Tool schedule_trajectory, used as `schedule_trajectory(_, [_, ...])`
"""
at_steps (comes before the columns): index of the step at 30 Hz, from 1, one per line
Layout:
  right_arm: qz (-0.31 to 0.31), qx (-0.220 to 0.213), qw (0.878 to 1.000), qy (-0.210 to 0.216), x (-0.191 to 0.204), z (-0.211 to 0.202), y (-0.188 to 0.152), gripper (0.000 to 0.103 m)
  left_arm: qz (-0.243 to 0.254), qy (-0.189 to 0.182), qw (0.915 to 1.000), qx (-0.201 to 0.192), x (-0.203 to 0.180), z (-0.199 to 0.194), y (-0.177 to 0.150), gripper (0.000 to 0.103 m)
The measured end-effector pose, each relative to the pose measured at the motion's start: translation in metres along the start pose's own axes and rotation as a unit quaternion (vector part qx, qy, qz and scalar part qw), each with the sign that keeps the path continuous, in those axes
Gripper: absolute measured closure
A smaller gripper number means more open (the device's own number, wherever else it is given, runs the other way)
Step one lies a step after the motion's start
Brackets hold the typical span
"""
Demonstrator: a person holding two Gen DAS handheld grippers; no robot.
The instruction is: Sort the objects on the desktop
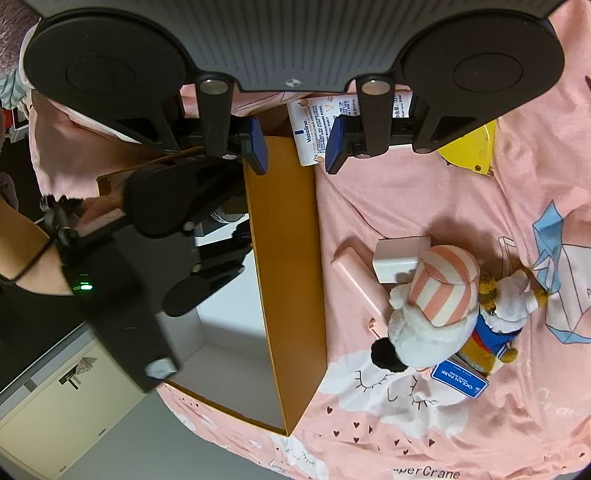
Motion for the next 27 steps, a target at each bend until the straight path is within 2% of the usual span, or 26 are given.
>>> schedule_trajectory(6, [-0.053, 0.060, 0.997, 0.017, 0.000, 0.005, 0.001, 0.066, -0.008, 0.003, 0.9999, -0.009, 0.003, -0.005, -0.001, 0.060])
schedule_trajectory(11, [-0.063, 0.090, 0.994, 0.020, -0.002, 0.005, -0.007, 0.065, -0.007, -0.001, 0.9999, -0.012, 0.002, -0.006, 0.000, 0.059])
schedule_trajectory(17, [-0.052, 0.067, 0.996, 0.028, -0.006, 0.005, -0.005, 0.063, -0.004, -0.001, 0.9999, -0.011, 0.001, -0.004, -0.001, 0.058])
schedule_trajectory(23, [-0.050, 0.036, 0.998, 0.024, -0.012, -0.009, -0.002, 0.053, -0.008, 0.003, 0.9999, -0.009, 0.003, -0.003, -0.001, 0.058])
schedule_trajectory(27, [-0.045, 0.016, 0.999, 0.023, -0.014, -0.020, -0.002, 0.050, -0.009, 0.011, 0.9998, -0.013, 0.005, -0.007, 0.001, 0.058])
Point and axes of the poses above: each gripper's, at about its wrist camera, not at the fingertips, and z roughly the way its jaws point, x to its left, y to its top, the point moved 8 cm from there along z, roughly the way its jaws point, and after that the axes turned 3 degrees about -x, right-handed, at the moved point
